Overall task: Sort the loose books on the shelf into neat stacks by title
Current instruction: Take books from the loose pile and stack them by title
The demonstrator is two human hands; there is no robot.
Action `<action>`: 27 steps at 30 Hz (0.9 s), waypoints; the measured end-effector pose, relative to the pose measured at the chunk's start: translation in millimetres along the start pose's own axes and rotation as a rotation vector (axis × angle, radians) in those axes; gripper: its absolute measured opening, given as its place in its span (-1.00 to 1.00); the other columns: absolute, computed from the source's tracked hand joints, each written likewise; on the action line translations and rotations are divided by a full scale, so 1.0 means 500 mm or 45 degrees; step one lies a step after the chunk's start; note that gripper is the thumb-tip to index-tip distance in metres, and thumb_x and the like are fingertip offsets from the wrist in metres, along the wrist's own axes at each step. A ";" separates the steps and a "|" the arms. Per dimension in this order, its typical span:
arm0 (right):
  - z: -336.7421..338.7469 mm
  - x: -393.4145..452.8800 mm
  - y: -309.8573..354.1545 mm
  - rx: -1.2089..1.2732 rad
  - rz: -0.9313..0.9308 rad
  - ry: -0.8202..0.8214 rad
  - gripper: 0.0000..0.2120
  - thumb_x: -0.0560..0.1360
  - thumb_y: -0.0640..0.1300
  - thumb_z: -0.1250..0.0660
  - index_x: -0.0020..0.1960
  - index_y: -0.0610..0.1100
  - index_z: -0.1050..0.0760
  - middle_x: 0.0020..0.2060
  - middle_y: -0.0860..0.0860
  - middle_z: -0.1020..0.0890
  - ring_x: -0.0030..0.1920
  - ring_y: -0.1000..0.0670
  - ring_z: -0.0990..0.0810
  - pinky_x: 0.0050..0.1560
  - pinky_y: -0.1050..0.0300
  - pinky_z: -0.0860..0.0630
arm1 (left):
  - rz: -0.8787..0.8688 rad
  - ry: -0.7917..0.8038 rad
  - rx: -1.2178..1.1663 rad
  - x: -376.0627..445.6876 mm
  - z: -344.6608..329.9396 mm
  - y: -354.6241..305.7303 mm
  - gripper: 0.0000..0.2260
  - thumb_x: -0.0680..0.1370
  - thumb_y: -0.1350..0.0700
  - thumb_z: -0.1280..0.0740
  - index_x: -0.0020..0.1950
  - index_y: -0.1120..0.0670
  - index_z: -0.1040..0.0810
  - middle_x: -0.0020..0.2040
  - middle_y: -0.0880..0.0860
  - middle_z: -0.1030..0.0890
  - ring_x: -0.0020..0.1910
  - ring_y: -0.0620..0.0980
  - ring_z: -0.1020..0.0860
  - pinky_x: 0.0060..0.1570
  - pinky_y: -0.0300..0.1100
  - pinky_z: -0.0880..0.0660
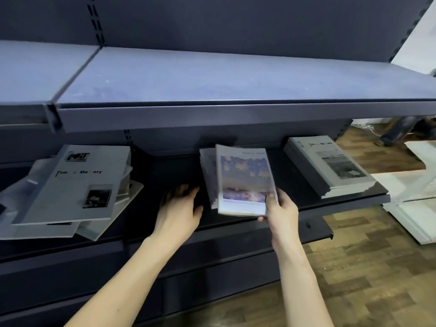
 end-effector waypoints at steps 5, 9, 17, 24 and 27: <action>0.046 0.036 -0.009 -0.141 0.074 0.035 -0.81 0.67 -0.14 -0.13 0.17 0.02 -0.48 -0.08 0.09 -0.61 -0.35 0.07 -0.58 -0.26 0.01 -0.63 | 0.101 0.022 -0.028 -0.006 -0.027 -0.042 -0.48 0.60 -0.07 -0.23 0.55 -0.06 -0.21 0.51 0.07 -0.27 0.45 0.13 -0.28 0.39 0.03 -0.31; 0.045 0.059 -0.017 -0.194 0.087 0.133 -0.80 0.67 -0.17 -0.10 0.17 0.02 -0.45 -0.06 0.14 -0.59 -0.34 0.04 -0.61 -0.29 0.09 -0.61 | 0.175 0.013 -0.022 -0.014 -0.040 -0.058 -0.48 0.60 -0.08 -0.24 0.54 -0.08 -0.22 0.50 0.07 -0.29 0.43 0.13 -0.32 0.36 0.02 -0.34; 0.003 0.125 0.013 -0.281 0.090 0.282 -0.82 0.63 -0.18 -0.19 0.18 -0.14 -0.50 -0.09 -0.06 -0.64 -0.27 0.01 -0.64 -0.17 0.02 -0.64 | 0.251 0.003 -0.035 0.021 -0.032 -0.058 -0.50 0.61 -0.05 -0.22 0.54 -0.09 -0.20 0.49 0.03 -0.27 0.43 0.11 -0.29 0.36 0.00 -0.34; -0.057 0.176 0.000 -0.839 0.380 0.356 -0.37 0.55 0.01 -0.35 0.53 -0.17 -0.24 0.40 -0.13 -0.45 0.37 -0.15 -0.40 0.33 0.10 -0.29 | 0.261 -0.001 -0.079 0.061 -0.033 -0.060 -0.52 0.62 0.04 -0.21 0.54 -0.08 -0.21 0.50 0.01 -0.26 0.44 0.08 -0.27 0.39 -0.02 -0.31; -0.072 0.176 -0.017 -0.940 0.387 0.312 -0.30 0.56 0.06 -0.33 0.58 -0.13 -0.15 0.46 -0.14 -0.37 0.44 -0.22 -0.29 0.43 -0.09 -0.16 | 0.269 0.017 -0.102 0.073 -0.038 -0.053 -0.52 0.60 0.07 -0.22 0.52 -0.07 -0.25 0.47 0.01 -0.30 0.42 0.08 -0.30 0.34 -0.01 -0.36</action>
Point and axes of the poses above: each hand's wrist, its own x-axis towards the middle knuckle, its own z-axis out of the back of the hand, y = z × x, the point moved 1 cm from there along x, towards the middle knuckle
